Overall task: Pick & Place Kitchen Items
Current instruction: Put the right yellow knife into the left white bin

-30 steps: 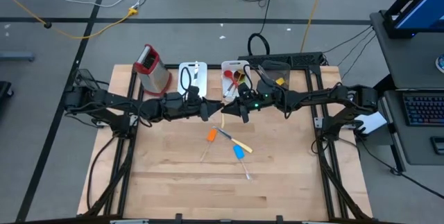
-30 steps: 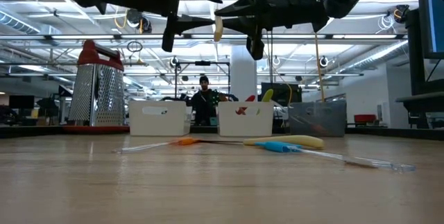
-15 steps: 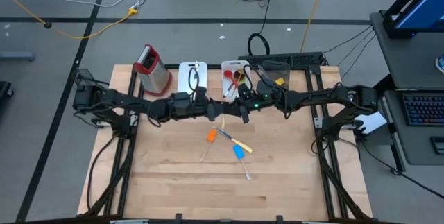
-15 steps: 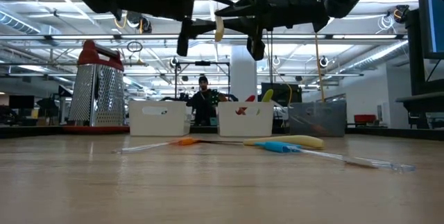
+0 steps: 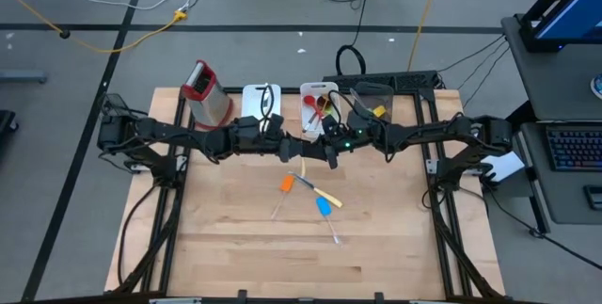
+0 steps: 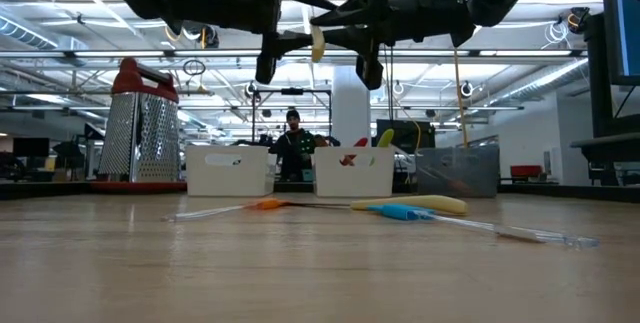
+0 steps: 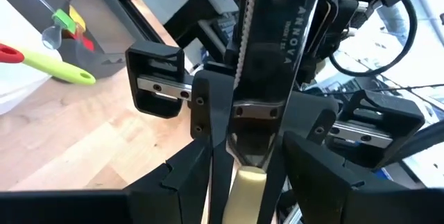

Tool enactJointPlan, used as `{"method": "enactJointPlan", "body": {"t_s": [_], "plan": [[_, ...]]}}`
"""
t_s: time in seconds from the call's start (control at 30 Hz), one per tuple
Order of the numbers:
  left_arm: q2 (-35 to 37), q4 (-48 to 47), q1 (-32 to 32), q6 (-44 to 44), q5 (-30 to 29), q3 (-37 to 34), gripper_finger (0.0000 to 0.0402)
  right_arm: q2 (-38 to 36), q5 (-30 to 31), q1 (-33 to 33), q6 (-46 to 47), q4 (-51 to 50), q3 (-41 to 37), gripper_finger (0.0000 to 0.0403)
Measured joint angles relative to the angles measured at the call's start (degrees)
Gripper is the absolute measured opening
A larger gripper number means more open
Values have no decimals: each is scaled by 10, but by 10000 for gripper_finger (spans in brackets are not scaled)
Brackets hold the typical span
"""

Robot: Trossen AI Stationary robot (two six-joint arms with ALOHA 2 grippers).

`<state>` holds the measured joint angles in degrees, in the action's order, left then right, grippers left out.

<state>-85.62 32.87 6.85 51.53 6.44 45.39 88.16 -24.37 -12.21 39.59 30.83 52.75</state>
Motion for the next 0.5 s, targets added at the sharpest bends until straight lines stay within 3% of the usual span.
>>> {"method": "enactJointPlan", "body": {"t_s": [0.13,0.4,0.5], "plan": [[0,-6,12,-2,28,0,154,1,1,0,2,1,0,42],[0,-5,13,-24,16,-1,35,1,8,-1,7,-3,0,37],[0,-1,13,-35,9,-1,24,1,12,-1,6,-1,0,37]]}}
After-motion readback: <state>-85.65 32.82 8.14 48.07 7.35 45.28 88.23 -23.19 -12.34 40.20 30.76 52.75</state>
